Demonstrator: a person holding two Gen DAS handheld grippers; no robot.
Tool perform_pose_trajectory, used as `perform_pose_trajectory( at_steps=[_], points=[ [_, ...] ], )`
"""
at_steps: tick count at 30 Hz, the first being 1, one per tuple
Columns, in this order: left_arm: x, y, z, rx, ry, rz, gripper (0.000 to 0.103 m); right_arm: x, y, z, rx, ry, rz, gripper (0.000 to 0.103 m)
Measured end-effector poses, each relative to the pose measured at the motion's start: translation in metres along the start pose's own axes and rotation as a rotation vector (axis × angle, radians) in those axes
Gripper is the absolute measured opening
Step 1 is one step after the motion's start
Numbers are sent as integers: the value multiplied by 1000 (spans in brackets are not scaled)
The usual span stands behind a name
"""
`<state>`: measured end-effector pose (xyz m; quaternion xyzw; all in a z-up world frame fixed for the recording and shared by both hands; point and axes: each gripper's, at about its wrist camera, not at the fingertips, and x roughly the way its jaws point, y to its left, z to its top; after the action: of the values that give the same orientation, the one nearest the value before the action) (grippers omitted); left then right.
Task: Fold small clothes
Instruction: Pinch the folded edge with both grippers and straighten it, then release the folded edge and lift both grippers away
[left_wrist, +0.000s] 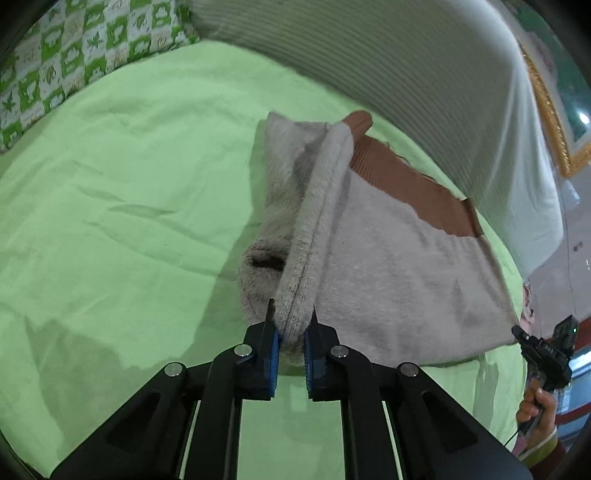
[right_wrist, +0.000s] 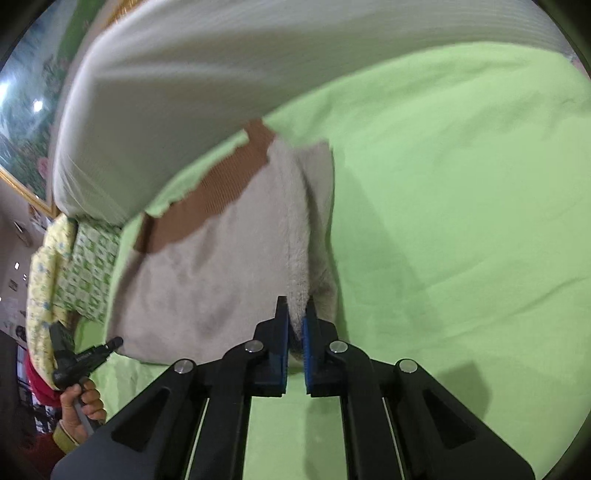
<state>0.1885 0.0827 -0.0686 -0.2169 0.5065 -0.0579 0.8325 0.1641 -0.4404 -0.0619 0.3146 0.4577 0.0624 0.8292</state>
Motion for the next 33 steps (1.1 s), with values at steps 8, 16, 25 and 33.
perform_pose_trajectory(
  at_steps=[8,16,25,33],
  points=[
    [25,28,-11,-95,78,33,30,38,-25,-19,35,128,-140,17],
    [-34,-4,6,-36,-59,49,52,2,13,8,-13,-61,-133,38],
    [32,-115,37,224,-3,-129,54,89,103,43,-204,25,74,38],
    [81,-66,88,175,-27,-26,54,147,102,73,-311,70,66,38]
  ],
)
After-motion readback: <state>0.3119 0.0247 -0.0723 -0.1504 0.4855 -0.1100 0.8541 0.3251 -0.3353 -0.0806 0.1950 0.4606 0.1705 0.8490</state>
